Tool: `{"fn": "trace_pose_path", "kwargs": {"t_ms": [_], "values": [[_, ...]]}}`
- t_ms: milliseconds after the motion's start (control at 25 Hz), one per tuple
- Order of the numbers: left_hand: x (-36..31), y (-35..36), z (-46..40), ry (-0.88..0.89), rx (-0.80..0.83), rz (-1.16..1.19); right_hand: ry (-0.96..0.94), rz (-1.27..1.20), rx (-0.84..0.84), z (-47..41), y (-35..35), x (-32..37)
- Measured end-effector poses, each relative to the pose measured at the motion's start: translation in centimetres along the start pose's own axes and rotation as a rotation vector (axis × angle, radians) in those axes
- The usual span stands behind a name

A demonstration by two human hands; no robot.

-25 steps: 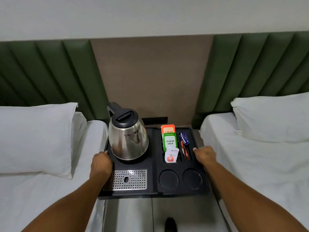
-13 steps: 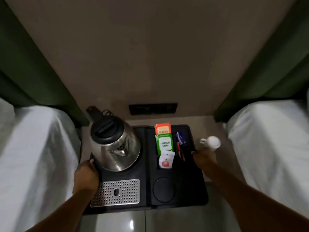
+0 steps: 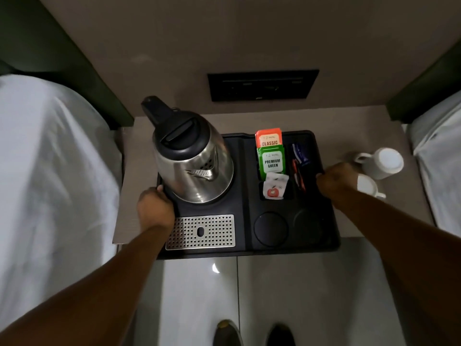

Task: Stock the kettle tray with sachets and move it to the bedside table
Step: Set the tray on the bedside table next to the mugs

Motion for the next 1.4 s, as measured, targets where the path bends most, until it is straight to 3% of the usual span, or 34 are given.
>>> {"fn": "trace_pose_path", "kwargs": {"t_ms": [320, 440, 480, 520, 600, 680, 760, 880, 960, 1120, 1280, 1400], "values": [[-0.7, 0.1, -0.2, 0.024, 0.017, -0.069, -0.105, 0.048, -0.008, 0.7, -0.1, 0.6], [-0.9, -2.2, 4.1, 0.015, -0.120, -0.060, -0.215, -0.060, -0.062, 3.1, -3.0, 0.4], [-2.3, -2.3, 8.3, 0.107, -0.133, -0.049, -0.292, -0.046, -0.089, 3.6, -4.6, 0.0], [-4.6, -1.9, 13.2, 0.260, -0.037, -0.026, -0.352, -0.038, -0.125, 3.5, -6.2, -0.5], [-11.2, 2.0, 22.6, 0.605, 0.334, 0.031, -0.337, -0.012, -0.192, 2.1, -9.7, -2.6], [-19.6, 5.9, 27.9, 0.835, 0.555, -0.014, -0.284, 0.186, -0.177, -0.4, -11.8, -4.8], [-26.9, 9.9, 28.8, 0.937, 0.516, -0.198, -0.303, 0.376, -0.041, -2.7, -12.3, -5.7], [-32.0, 14.4, 28.8, 1.030, 0.410, -0.567, -0.366, 0.393, 0.100, -5.6, -11.7, -6.1], [-32.0, 15.7, 28.6, 1.031, 0.471, -0.597, -0.413, 0.435, 0.131, -6.5, -10.8, -5.8], [-32.5, 14.9, 27.6, 1.000, 0.674, -0.251, -0.361, 0.362, 0.091, -6.6, -11.6, -6.3], [-28.2, 7.9, 23.4, 1.058, 0.580, -0.111, -0.420, 0.184, -0.103, -1.3, -13.1, -4.8], [-20.8, 3.7, 20.4, 0.882, 0.534, -0.250, -0.536, 0.030, 0.043, 6.6, -9.0, -2.0]]}}
Point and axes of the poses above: each hand's wrist, its own z-axis away from the middle knuckle, its own y-axis out of the palm, x = y × z, the point moved 5 cm from there along -z, towards the middle knuckle, and after that the axes turned 8 degrees about -y, right-handed, at the moved point
